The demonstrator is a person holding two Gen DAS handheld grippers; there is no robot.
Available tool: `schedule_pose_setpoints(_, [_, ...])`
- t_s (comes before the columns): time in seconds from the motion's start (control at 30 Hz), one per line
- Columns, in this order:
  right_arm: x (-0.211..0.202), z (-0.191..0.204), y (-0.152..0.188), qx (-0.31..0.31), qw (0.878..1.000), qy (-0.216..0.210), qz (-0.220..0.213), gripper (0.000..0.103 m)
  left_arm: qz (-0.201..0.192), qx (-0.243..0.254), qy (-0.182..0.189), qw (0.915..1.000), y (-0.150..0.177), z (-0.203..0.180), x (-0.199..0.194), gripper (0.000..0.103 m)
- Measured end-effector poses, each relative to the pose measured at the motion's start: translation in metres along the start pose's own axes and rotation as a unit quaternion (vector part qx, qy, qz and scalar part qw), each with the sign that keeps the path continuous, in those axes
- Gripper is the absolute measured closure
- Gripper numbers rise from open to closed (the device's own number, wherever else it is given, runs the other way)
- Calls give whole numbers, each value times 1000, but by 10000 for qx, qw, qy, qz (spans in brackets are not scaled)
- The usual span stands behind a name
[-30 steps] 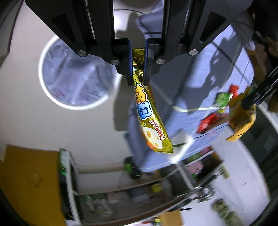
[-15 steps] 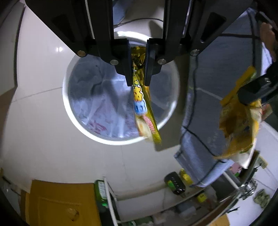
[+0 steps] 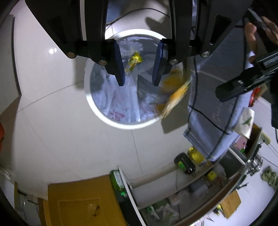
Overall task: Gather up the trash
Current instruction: 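Carry both wrappers over the trash bin and open both tools, then grasp the white paper cup with right tool while left tool reaches red plastic bag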
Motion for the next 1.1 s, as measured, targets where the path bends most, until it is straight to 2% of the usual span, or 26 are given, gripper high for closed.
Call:
schedule_pose_setpoints(0.13, [-27, 16, -6, -185, 9992, -119, -326, 68, -273, 67, 119, 9995, -1, -5, -23, 42])
schedule_pose_setpoints(0.27, [-57, 44, -14, -408, 9958, -392, -719, 53, -631, 175, 215, 9976, 1, -11, -56, 42])
schedule_pose_setpoints(0.37, [-72, 70, -15, -670, 9926, -566, -843, 52, -932, 282, 173, 9951, 7, -8, -85, 42])
schedule_pose_setpoints(0.5, [-88, 106, -14, -1001, 9879, -748, -913, 52, -1298, 218, 100, 9912, 15, 10, -124, 42])
schedule_pose_setpoints(0.67, [-92, 148, -14, -1229, 9826, -1101, -851, 52, -1807, 5, -262, 9832, 22, 52, -170, 42])
schedule_pose_setpoints(0.87, [-78, 193, -22, -1409, 9786, -1310, -724, 52, -2363, -504, -976, 9655, 36, 128, -223, 42])
schedule_pose_setpoints(1.0, [-61, 217, -30, -1415, 9777, -1423, -614, 52, -2633, -957, -1494, 9483, 46, 181, -251, 42])
schedule_pose_setpoints(1.1, [-48, 236, -38, -1391, 9777, -1483, -522, 52, -2778, -1268, -1796, 9351, 53, 213, -266, 36])
Point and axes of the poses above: each gripper's, at about its wrist camera, not at the fingertips, and x roughly the way its jaws point, z to its left, y to its underside, the point moved 8 cm from there along x, roughly the way its jaws point, and after that the axes turned 9 degrees about -x, right-handed, at the moved point
